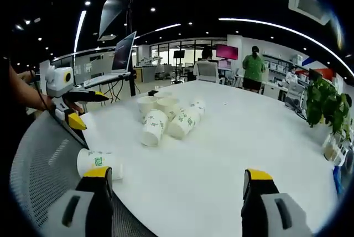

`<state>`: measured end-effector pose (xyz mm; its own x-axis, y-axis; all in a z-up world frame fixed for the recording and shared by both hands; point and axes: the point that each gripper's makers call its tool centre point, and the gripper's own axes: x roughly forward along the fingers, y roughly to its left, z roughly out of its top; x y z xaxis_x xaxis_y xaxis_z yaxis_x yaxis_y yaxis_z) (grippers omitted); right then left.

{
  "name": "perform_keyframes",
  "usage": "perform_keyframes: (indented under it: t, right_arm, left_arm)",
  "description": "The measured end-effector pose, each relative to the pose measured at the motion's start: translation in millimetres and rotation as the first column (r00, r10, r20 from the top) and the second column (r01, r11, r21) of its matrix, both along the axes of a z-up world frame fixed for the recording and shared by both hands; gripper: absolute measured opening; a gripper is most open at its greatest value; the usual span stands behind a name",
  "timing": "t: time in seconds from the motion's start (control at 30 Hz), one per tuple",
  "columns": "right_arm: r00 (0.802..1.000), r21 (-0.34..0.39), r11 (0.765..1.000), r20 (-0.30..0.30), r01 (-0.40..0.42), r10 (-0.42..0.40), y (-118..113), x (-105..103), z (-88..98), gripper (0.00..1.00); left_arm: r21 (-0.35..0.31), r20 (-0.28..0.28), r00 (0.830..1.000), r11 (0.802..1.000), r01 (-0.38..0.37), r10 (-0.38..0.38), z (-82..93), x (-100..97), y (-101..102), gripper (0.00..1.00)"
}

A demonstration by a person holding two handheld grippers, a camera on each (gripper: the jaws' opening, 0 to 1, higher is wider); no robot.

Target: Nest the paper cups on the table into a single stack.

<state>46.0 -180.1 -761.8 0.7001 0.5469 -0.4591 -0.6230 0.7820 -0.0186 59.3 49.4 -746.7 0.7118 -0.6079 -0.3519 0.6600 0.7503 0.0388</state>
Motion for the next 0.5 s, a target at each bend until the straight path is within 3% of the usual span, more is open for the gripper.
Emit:
perform_keyframes:
  t: [0.5]
  right_arm:
    - [1.000,0.007,1.000,0.007,0.002,-0.002,-0.3,0.4,0.8,1.00]
  left_arm:
    - [-0.002,0.003,1.000,1.000,-0.001,0.001,0.9,-0.6,0.4,0.97]
